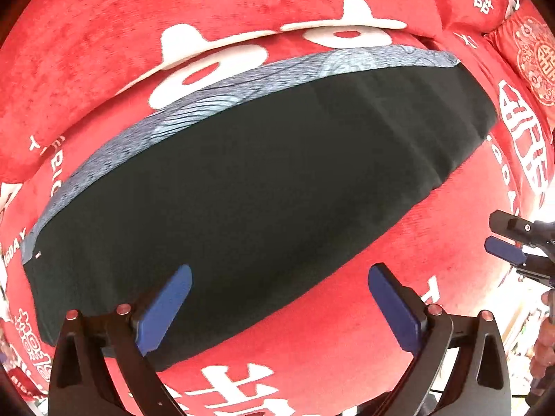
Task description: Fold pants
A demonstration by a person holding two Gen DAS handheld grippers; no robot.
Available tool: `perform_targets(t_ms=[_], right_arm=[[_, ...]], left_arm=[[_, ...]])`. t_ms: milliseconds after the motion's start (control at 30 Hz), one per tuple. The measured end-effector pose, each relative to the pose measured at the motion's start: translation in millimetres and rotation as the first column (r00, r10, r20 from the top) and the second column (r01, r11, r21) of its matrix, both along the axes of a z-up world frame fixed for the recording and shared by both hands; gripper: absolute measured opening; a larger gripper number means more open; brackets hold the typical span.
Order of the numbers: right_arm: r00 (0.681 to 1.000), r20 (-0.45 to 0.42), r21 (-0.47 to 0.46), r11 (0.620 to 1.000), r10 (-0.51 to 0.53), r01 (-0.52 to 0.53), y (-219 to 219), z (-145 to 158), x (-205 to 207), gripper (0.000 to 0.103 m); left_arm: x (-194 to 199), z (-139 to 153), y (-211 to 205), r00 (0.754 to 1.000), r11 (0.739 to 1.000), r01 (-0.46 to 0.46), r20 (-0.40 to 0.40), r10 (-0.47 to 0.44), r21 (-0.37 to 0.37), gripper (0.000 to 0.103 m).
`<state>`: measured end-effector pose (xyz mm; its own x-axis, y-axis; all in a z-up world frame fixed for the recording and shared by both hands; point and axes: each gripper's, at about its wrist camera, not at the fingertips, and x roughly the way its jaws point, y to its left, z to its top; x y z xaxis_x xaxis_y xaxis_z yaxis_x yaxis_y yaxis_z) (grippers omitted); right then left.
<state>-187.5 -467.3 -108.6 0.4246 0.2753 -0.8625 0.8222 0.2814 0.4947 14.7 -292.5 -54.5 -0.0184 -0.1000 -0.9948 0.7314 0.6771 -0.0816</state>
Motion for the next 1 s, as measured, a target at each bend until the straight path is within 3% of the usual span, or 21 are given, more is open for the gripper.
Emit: perform_targets(t_ms=[267, 500, 600, 867, 933, 967, 1000], right_arm=[[0.990, 0.123, 0.003, 0.997, -0.072, 0.072, -75, -3, -5, 0.073], [0.959, 0.215, 0.085, 0.982, -0.184, 0.170, -131, -31, -10, 0.073], [0.937, 0.279, 0.107, 0.976, -0.211, 0.188, -141, -36, -14, 0.073], [0.875, 0.377, 0.168, 0.952, -0.303, 0.257, -152, -43, -5, 0.073], [0.855, 0.385, 0.232, 0.933, -0.348, 0.276, -154, -49, -1, 0.064], [0.854, 0.380, 0.253, 0.928, -0.355, 0.274, -155, -51, 0, 0.043], [0.860, 0.367, 0.267, 0.926, -0.354, 0.268, -156, -55, 3, 0.013]], left_arm=[[-4, -3, -60, 0.998, 0.997, -0.070, -0.007, 0.070, -0.010, 0.102], [0, -27, -127, 0.991, 0.992, -0.121, 0.053, 0.122, -0.022, 0.102], [0, -44, -134, 0.987, 0.988, -0.156, 0.038, 0.155, 0.005, 0.102], [-2, -46, -134, 0.985, 0.986, -0.164, 0.055, 0.164, -0.004, 0.102], [-1, -46, -135, 0.987, 0.988, -0.157, 0.047, 0.157, 0.003, 0.101], [2, -45, -138, 0.987, 0.988, -0.154, 0.042, 0.154, 0.006, 0.097], [3, -42, -140, 0.986, 0.987, -0.159, 0.044, 0.158, 0.004, 0.081]])
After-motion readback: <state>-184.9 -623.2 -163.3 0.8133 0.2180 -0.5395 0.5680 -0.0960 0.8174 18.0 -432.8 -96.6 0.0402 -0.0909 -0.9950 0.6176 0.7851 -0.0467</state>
